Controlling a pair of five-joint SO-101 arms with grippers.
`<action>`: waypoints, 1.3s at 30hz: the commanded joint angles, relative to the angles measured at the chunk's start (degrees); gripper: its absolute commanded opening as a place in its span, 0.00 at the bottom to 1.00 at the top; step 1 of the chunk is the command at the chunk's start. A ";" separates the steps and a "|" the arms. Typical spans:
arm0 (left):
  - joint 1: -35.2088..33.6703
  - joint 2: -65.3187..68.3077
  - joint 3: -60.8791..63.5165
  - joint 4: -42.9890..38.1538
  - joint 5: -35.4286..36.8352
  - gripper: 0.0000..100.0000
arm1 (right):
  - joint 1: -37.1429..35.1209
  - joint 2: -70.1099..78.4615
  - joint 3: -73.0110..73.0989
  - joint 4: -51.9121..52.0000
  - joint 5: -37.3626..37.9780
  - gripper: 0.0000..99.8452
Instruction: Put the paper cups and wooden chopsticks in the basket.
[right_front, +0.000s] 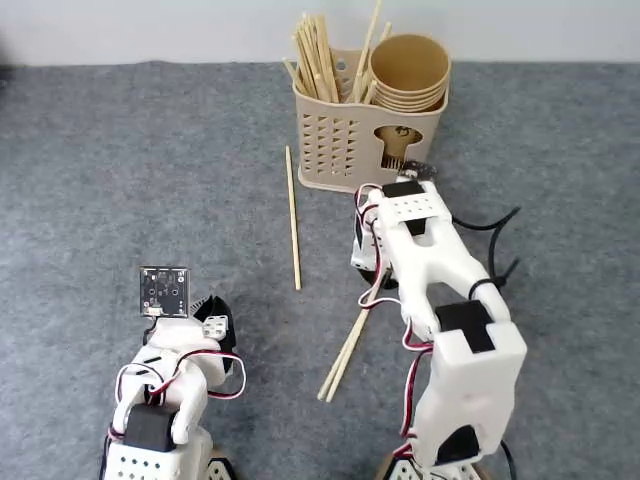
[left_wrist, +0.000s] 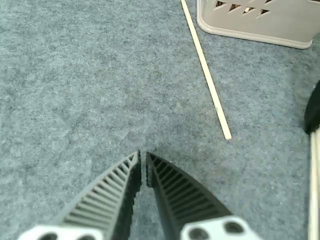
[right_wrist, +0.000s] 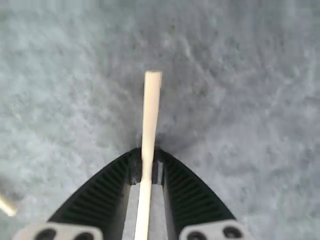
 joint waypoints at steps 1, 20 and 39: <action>-0.44 -0.88 -0.57 0.18 -0.62 0.02 | -0.13 -7.78 -0.79 4.00 -0.26 0.01; -0.44 -0.88 -0.57 0.35 -0.62 0.02 | -2.68 -52.00 -0.97 -0.75 14.15 0.01; -0.44 -0.88 -0.57 0.44 -0.62 0.02 | -5.05 -46.73 -0.97 -59.65 31.21 0.01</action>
